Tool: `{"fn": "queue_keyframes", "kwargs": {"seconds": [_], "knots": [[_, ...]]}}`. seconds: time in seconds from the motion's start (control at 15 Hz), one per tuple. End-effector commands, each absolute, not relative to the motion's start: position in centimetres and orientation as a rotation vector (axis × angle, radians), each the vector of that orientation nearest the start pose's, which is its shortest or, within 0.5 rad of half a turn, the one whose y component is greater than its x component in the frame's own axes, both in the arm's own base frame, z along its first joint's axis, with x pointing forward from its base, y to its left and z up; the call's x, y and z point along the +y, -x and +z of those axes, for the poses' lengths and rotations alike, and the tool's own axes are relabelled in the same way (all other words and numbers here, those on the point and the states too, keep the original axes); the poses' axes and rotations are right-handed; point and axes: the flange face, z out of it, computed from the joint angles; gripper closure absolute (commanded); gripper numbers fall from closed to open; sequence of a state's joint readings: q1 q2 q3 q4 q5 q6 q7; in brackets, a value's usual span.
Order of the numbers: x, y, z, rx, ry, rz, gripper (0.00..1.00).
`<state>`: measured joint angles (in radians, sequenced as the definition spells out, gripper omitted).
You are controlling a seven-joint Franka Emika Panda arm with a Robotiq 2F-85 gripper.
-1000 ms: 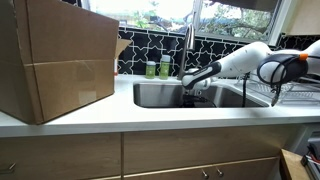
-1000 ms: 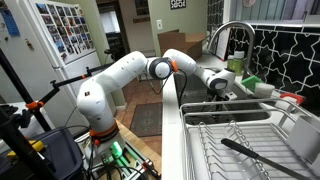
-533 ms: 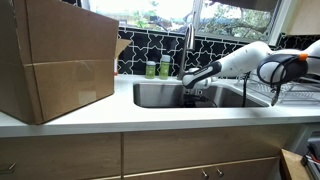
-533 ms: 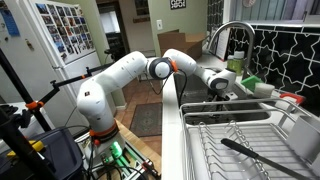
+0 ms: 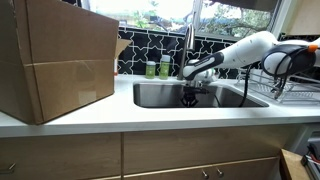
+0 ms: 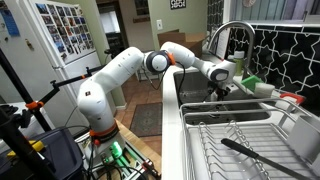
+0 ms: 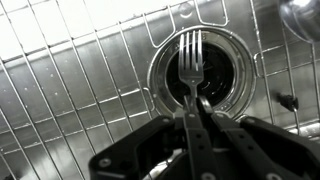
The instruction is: Touch the faucet handle then pick up the fork and put it into the dish rack
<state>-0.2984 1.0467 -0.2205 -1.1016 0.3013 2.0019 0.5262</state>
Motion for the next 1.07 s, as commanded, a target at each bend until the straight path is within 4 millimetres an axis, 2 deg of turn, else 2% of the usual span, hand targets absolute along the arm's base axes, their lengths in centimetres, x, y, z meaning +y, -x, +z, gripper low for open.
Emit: {"fn": "queue_keyframes", "kwargs": {"seconds": [0.0,0.33,0.53,0.73,1.0], "knots": [[-30.8,-67.6,19.6,1.622,2.634,0.219,0.93],[-31.2,-67.2,21.1,1.645,2.651,0.194,0.94],[-30.9,-66.4,22.9,1.645,2.654,0.187,0.94],[-30.4,-64.6,25.6,1.65,2.655,0.196,0.94],[-31.1,-60.8,30.1,1.677,2.702,0.164,0.94]]}}
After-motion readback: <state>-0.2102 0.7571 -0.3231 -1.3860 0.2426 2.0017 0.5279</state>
